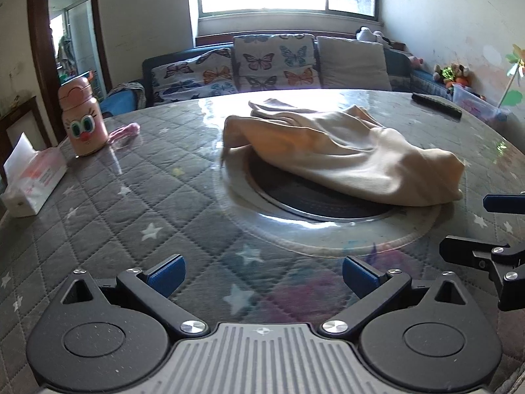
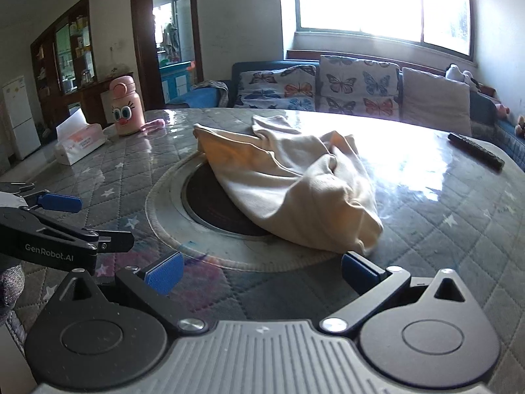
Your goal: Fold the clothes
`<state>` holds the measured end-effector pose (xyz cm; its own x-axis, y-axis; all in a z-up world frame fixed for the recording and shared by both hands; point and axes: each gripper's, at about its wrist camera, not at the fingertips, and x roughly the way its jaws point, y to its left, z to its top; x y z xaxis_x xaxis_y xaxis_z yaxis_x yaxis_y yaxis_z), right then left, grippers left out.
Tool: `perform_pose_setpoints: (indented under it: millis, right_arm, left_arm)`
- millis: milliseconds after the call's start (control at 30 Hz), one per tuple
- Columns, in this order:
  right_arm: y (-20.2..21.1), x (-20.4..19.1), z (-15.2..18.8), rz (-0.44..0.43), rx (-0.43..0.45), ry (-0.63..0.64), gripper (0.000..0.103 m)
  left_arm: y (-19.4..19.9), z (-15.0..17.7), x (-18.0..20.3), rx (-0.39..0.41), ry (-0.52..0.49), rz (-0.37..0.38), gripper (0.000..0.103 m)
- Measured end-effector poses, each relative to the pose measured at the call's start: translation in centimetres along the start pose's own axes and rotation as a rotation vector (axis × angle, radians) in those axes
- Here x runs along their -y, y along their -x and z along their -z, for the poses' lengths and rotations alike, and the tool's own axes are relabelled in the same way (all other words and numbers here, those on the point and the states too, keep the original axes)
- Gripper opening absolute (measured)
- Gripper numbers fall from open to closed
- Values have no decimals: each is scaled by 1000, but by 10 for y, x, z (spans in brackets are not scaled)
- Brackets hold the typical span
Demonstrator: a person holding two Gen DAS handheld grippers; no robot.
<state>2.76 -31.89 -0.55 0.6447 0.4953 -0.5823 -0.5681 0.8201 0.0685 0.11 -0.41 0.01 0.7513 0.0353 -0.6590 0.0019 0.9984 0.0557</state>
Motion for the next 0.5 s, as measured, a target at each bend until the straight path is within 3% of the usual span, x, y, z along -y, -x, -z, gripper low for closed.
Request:
perform_pose_setpoints:
  millis: [500]
  right_arm:
    - [7,10,4,11,-27,-22,103]
  left_arm:
    - [-17,-15,30,1,31,-2,103]
